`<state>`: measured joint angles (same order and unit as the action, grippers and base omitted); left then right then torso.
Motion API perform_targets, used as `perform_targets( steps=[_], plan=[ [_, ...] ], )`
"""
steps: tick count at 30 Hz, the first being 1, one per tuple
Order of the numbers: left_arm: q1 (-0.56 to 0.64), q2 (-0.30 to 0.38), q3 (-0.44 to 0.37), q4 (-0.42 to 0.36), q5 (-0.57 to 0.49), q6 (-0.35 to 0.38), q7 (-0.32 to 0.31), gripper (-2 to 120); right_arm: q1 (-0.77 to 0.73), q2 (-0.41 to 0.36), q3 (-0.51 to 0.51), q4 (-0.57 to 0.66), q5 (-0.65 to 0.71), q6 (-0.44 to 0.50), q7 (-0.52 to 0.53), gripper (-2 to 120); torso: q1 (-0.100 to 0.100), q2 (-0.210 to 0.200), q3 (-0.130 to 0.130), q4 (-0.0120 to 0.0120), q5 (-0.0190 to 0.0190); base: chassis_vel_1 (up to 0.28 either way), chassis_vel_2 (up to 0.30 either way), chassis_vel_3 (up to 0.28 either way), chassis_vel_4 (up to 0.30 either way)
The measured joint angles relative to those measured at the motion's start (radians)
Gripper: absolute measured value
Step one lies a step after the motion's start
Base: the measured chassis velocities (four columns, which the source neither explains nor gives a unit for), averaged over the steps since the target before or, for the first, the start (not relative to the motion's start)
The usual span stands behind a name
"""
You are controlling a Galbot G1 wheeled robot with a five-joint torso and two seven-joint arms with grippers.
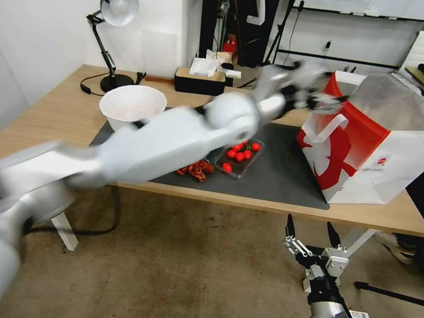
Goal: Pick up the trash from the table and place it into the takeout bag.
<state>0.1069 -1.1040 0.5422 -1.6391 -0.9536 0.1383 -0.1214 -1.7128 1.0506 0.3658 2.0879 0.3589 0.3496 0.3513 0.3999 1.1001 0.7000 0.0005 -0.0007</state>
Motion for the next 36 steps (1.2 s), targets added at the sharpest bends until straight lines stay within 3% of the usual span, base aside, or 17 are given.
perform_targets(
  steps=[2,3,4,6,7,12,13,16,18,20,22,23,24,28,31,36],
  plan=[
    [0.125,0.063,-0.098,-0.079,0.034,0.001,-0.002,100,-0.002,-0.001,0.000,0.004,0.000,0.001,0.000,100,0.000,0.000,0.000,-0.0003,0.0000,0.000,0.000,0.000,0.000],
    [0.231,0.097,-0.186,-0.148,0.059,0.013,-0.010,100,-0.002,-0.001,0.000,0.006,0.000,0.001,0.000,100,0.000,0.000,0.000,-0.0004,-0.0001,0.000,0.000,0.000,0.000],
    [0.231,0.097,-0.186,-0.148,0.059,0.013,-0.010,100,-0.002,-0.001,0.000,0.006,0.000,0.001,0.000,100,0.000,0.000,0.000,-0.0004,-0.0001,0.000,0.000,0.000,0.000],
    [0.381,0.132,-0.306,-0.226,0.133,0.013,-0.022,100,-0.001,-0.003,-0.003,0.009,-0.001,0.001,-0.001,100,0.000,0.000,0.000,-0.0005,0.0007,0.000,0.000,0.000,0.000],
    [0.381,0.132,-0.306,-0.226,0.133,0.013,-0.022,100,-0.001,-0.003,-0.003,0.009,-0.001,0.001,-0.001,100,0.000,0.000,0.000,-0.0005,0.0007,0.000,0.000,0.000,0.000],
    [0.677,0.152,-0.510,-0.335,0.318,-0.016,-0.062,100,0.005,-0.007,-0.010,0.024,-0.003,-0.005,-0.001,100,0.000,0.000,0.000,-0.0003,0.0005,0.000,0.000,0.000,0.000],
    [0.677,0.152,-0.510,-0.335,0.318,-0.016,-0.062,100,0.005,-0.007,-0.010,0.024,-0.003,-0.005,-0.001,100,0.000,0.000,0.000,-0.0003,0.0005,0.000,0.000,0.000,0.000],
    [0.859,0.129,-0.652,-0.376,0.419,-0.063,-0.099,100,0.005,-0.013,-0.010,0.028,-0.003,-0.009,-0.001,100,0.000,0.000,0.000,-0.0008,0.0005,0.000,0.000,0.000,0.000],
    [0.890,0.124,-0.673,-0.380,0.435,-0.071,-0.104,100,0.005,-0.013,-0.010,0.029,-0.003,-0.010,-0.001,100,0.000,0.000,0.000,-0.0006,0.0005,0.000,0.000,0.000,0.000],
    [1.006,0.103,-0.748,-0.394,0.495,-0.100,-0.110,100,0.003,-0.015,-0.008,0.031,-0.003,-0.011,-0.001,100,0.000,0.000,0.000,-0.0005,0.0005,0.000,0.000,0.000,0.000],
    [1.006,0.103,-0.748,-0.394,0.495,-0.100,-0.110,100,0.003,-0.015,-0.008,0.031,-0.003,-0.011,-0.001,100,0.000,0.000,0.000,-0.0005,0.0005,0.000,0.000,0.000,0.000],
    [1.141,0.066,-0.828,-0.403,0.564,-0.146,-0.110,100,0.001,-0.014,-0.006,0.031,-0.003,-0.011,-0.001,100,0.000,0.000,0.000,-0.0005,0.0007,0.000,0.000,0.000,0.000],
    [1.198,0.048,-0.857,-0.405,0.587,-0.165,-0.109,100,0.000,-0.014,-0.006,0.031,-0.003,-0.011,-0.001,100,0.000,0.000,0.000,-0.0008,0.0006,0.000,0.000,0.000,0.000],
    [1.291,0.014,-0.900,-0.411,0.611,-0.198,-0.108,100,-0.001,-0.014,-0.005,0.031,-0.002,-0.011,-0.001,100,0.000,0.000,0.000,-0.0004,0.0007,0.000,0.000,0.000,0.000],
    [1.429,-0.055,-0.972,-0.409,0.654,-0.268,-0.105,100,-0.001,-0.016,-0.005,0.031,-0.001,-0.011,-0.001,100,0.000,0.000,0.000,-0.0003,0.0009,0.000,0.000,0.000,0.000],
    [1.486,-0.095,-1.001,-0.394,0.672,-0.315,-0.096,100,0.001,-0.021,-0.005,0.024,0.009,-0.011,-0.009,100,0.000,0.000,0.000,-0.0005,0.0008,0.000,0.000,0.000,0.000]
  ],
)
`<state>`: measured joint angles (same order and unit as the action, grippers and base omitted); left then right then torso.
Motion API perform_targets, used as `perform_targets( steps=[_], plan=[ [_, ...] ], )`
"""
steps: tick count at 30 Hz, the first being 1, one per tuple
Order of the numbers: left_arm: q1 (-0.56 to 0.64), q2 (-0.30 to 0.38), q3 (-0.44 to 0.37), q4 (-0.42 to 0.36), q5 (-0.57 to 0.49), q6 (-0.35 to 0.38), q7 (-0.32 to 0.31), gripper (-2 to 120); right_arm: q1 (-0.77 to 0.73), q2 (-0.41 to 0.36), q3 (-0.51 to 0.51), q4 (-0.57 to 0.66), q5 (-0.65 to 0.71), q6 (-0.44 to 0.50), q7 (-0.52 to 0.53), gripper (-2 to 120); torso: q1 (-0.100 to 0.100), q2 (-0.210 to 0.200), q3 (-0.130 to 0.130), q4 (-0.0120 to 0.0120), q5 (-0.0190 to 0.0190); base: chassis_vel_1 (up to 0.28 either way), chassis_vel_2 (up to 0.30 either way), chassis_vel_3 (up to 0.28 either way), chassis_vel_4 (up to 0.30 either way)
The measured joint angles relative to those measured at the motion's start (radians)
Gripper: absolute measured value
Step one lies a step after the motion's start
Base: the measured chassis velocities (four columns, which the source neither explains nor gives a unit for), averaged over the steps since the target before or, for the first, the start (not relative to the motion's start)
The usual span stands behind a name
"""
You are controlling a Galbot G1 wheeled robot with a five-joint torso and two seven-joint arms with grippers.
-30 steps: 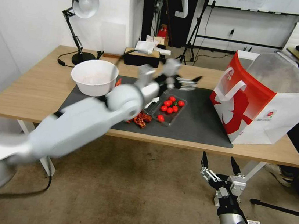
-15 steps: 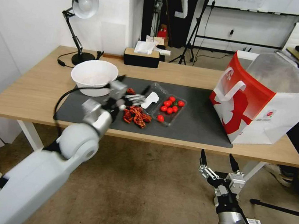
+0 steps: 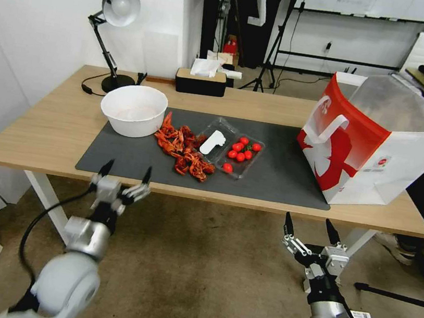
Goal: Pick up the trash from the table and place it into the takeout bag.
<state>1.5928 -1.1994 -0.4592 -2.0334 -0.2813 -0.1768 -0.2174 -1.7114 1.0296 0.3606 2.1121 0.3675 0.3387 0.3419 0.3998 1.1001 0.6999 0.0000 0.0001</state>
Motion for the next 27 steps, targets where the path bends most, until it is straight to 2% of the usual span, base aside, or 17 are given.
perform_targets(
  steps=[2,5,15,27],
  plan=[
    [0.024,-0.023,-0.008,0.020,0.023,-0.044,0.008,100,0.003,-0.005,0.000,-0.009,0.016,0.000,-0.017,100,0.000,0.000,0.000,0.0000,-0.0002,0.000,0.000,0.000,0.000],
    [0.030,-0.035,-0.012,0.029,0.039,-0.065,0.010,100,0.007,-0.007,0.000,-0.015,0.023,0.000,-0.029,100,0.000,0.000,0.000,0.0000,-0.0001,0.000,0.000,0.000,0.000],
    [0.030,-0.062,-0.004,0.033,0.046,-0.067,0.017,100,0.018,-0.013,-0.004,-0.031,0.045,0.000,-0.062,100,0.000,0.000,0.000,-0.0001,-0.0001,0.000,0.000,0.000,0.000],
    [0.027,-0.060,-0.015,0.029,0.043,-0.068,0.018,100,0.022,-0.019,-0.012,-0.028,0.059,-0.016,-0.107,100,0.000,0.000,0.000,0.0000,-0.0001,0.000,0.000,0.000,0.000]
  ],
)
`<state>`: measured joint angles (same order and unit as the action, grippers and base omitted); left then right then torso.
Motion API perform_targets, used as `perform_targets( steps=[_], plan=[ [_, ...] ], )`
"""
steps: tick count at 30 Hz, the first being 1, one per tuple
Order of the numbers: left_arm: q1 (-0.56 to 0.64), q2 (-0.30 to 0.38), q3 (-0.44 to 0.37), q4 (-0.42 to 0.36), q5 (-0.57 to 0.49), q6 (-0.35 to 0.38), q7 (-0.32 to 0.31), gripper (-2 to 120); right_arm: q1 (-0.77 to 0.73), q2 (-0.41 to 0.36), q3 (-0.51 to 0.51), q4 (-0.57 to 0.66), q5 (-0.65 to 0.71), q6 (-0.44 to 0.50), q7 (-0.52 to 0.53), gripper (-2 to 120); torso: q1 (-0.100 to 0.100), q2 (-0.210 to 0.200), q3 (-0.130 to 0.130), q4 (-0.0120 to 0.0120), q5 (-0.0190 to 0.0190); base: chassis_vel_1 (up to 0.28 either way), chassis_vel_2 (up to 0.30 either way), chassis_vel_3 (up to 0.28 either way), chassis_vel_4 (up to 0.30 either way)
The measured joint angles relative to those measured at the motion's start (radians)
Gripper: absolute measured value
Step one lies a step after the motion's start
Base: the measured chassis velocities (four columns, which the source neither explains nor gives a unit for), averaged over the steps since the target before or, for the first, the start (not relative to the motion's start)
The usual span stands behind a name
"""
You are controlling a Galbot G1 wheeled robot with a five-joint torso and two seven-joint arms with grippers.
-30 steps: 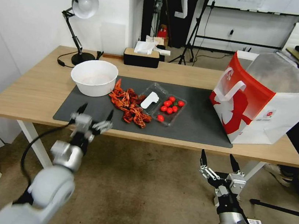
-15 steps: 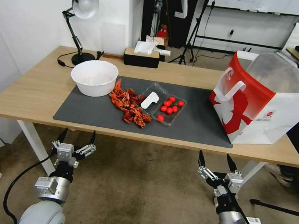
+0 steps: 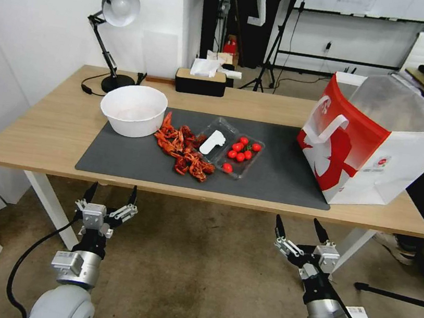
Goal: Pick up the trash from the table and place it into the takeout bag.
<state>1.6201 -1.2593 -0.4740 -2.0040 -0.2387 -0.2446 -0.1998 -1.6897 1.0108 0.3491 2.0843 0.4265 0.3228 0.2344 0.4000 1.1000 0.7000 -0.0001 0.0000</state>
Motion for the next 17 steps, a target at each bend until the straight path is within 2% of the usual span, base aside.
perform_targets(
  steps=[17],
  plan=[
    [0.005,-0.004,0.001,0.000,0.000,0.000,-0.003,100,0.002,-0.002,-0.003,-0.006,0.005,0.000,-0.008,100,0.000,0.000,0.000,0.0001,0.0000,0.000,0.000,0.000,0.000]
  ],
)
